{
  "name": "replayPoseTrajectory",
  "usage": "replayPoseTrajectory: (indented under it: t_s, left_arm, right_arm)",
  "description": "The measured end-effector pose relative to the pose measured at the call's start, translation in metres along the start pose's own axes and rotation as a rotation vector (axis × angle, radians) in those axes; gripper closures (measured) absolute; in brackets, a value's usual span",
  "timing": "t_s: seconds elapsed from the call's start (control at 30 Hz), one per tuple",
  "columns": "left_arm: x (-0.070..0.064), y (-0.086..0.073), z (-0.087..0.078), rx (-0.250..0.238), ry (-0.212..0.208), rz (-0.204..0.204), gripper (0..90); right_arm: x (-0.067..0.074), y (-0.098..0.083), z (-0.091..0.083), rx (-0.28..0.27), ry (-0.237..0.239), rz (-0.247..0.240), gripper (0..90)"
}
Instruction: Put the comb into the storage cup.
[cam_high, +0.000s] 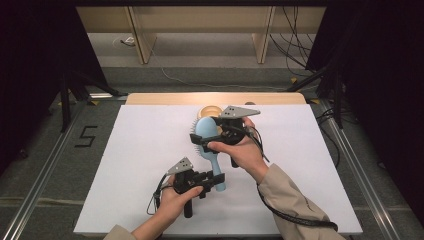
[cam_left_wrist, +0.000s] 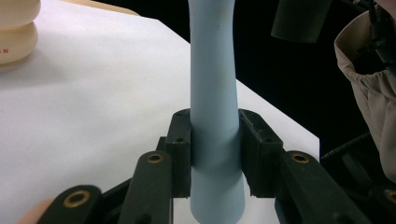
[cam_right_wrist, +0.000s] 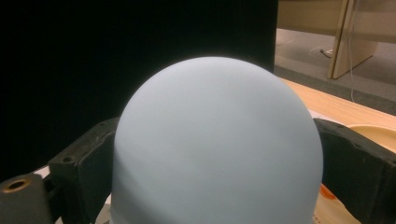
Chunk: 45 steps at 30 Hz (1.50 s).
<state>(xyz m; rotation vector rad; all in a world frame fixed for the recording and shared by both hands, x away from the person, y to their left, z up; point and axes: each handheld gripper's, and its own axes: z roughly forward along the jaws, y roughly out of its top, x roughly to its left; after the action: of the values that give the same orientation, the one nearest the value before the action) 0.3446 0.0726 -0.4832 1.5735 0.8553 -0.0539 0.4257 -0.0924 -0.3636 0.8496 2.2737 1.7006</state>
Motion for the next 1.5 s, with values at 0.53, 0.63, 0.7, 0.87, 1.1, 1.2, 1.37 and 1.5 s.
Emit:
replayPoseTrajectory:
  t_s: [0.53,0.63,0.7,0.87,1.1,1.2,1.37,1.5]
  left_arm:
    - [0.0007,-0.0004,0.0005,0.007,0.004,0.002,66.6]
    - [0.0007,-0.0006,0.0009,0.012,0.006,0.005,66.6]
    - [0.0008,-0.0009,0.001,0.017,0.008,0.006,66.6]
    - [0.0011,-0.002,0.0016,0.025,0.008,0.007,66.6]
    - [0.0012,-0.0007,0.0009,0.021,0.019,0.024,66.5]
    - [0.0014,-0.0009,0.0007,0.027,0.031,0.035,66.5]
    - [0.001,-0.0008,0.0007,0.026,0.032,0.035,66.5]
    - [0.0008,0.0015,-0.0007,0.015,0.038,0.048,66.5]
  right_arm:
    - [0.0009,-0.0003,-0.0021,0.022,0.005,0.034,19.2]
    - [0.0014,-0.0005,-0.0023,0.026,0.001,0.037,19.5]
    - [0.002,-0.0008,-0.0023,0.033,-0.001,0.038,19.6]
    - [0.0037,-0.0015,-0.0018,0.049,-0.009,0.031,19.7]
    - [0.0034,-0.0008,-0.0038,0.035,-0.019,0.051,20.2]
    - [0.0034,-0.0007,-0.0038,0.034,-0.018,0.053,20.4]
    - [0.0053,-0.0009,-0.0032,0.038,-0.018,0.044,20.6]
    - [0.0045,0.0008,-0.0051,0.018,-0.023,0.058,20.7]
